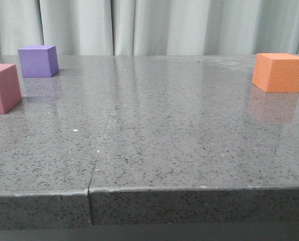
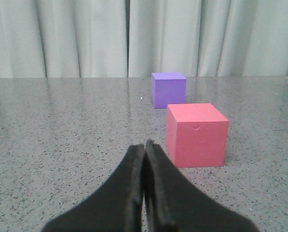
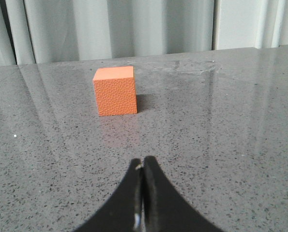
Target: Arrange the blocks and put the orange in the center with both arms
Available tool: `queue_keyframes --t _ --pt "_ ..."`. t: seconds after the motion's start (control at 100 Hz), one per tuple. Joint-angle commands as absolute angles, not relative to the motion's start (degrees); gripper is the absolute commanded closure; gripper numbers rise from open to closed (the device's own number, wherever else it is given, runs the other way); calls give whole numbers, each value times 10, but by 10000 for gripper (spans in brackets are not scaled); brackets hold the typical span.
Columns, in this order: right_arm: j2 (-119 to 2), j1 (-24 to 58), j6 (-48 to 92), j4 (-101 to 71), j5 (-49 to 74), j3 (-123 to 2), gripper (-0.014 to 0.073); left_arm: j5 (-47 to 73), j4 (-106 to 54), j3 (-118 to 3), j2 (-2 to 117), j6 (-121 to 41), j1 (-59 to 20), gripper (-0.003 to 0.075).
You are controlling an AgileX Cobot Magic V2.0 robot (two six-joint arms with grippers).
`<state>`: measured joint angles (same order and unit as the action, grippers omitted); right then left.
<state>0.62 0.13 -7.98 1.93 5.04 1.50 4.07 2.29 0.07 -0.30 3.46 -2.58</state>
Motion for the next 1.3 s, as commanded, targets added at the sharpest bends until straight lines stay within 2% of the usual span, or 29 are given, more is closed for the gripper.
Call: queue_keyframes --t 0.0,0.89,1.08,1.29 --pt "19 -3 -74 24 6 6 663 -6 17 23 -21 35 -25 741" --pt "19 -3 -74 28 -11 1 663 -6 17 23 -21 35 -25 741" --pt "-1 -2 -74 28 26 -57 662 -6 17 23 -21 35 -25 741" --pt "-101 -2 -74 30 173 -173 662 -6 17 23 -21 35 -25 741"
